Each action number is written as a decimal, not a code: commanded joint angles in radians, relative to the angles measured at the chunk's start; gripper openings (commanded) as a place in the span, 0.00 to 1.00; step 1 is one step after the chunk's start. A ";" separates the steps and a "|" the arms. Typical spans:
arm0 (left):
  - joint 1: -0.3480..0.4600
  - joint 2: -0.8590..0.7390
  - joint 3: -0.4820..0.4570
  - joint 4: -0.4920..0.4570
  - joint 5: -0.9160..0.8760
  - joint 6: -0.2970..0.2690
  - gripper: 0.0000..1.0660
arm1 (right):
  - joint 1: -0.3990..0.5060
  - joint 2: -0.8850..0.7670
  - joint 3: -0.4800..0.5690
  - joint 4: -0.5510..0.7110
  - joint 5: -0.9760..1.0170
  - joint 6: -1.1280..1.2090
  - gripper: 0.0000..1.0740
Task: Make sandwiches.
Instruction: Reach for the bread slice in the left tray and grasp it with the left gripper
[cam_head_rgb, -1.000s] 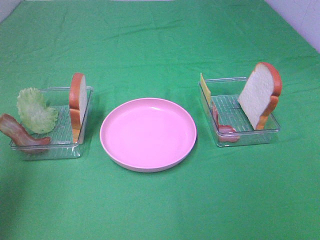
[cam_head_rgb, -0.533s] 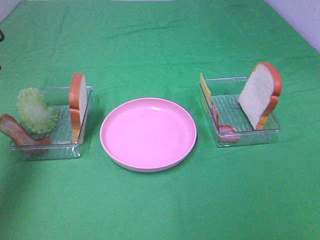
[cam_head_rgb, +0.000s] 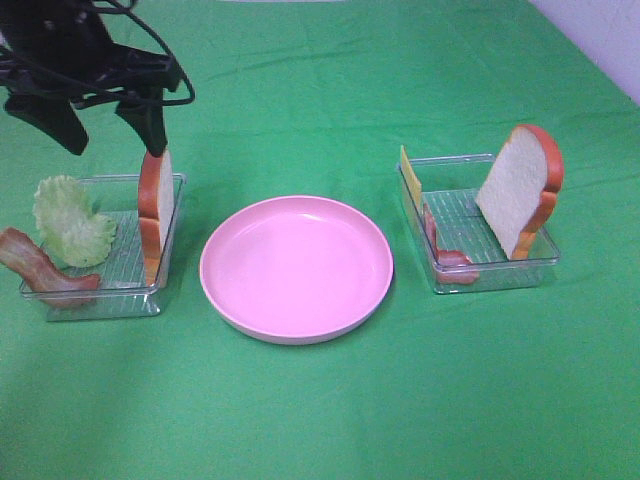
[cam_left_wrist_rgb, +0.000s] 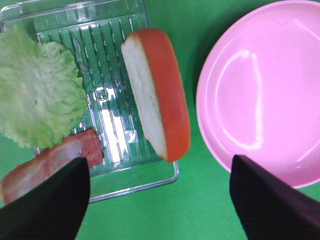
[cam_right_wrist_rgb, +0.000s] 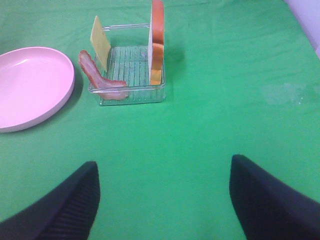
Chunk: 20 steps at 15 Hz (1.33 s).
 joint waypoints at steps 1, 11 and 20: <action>-0.064 0.084 -0.075 0.047 0.022 -0.086 0.68 | -0.009 -0.016 0.001 0.004 -0.008 0.003 0.65; -0.097 0.292 -0.192 0.175 0.046 -0.172 0.61 | -0.009 -0.016 0.001 0.004 -0.008 0.003 0.65; -0.097 0.283 -0.222 0.178 0.079 -0.252 0.00 | -0.009 -0.016 0.001 0.004 -0.008 0.003 0.65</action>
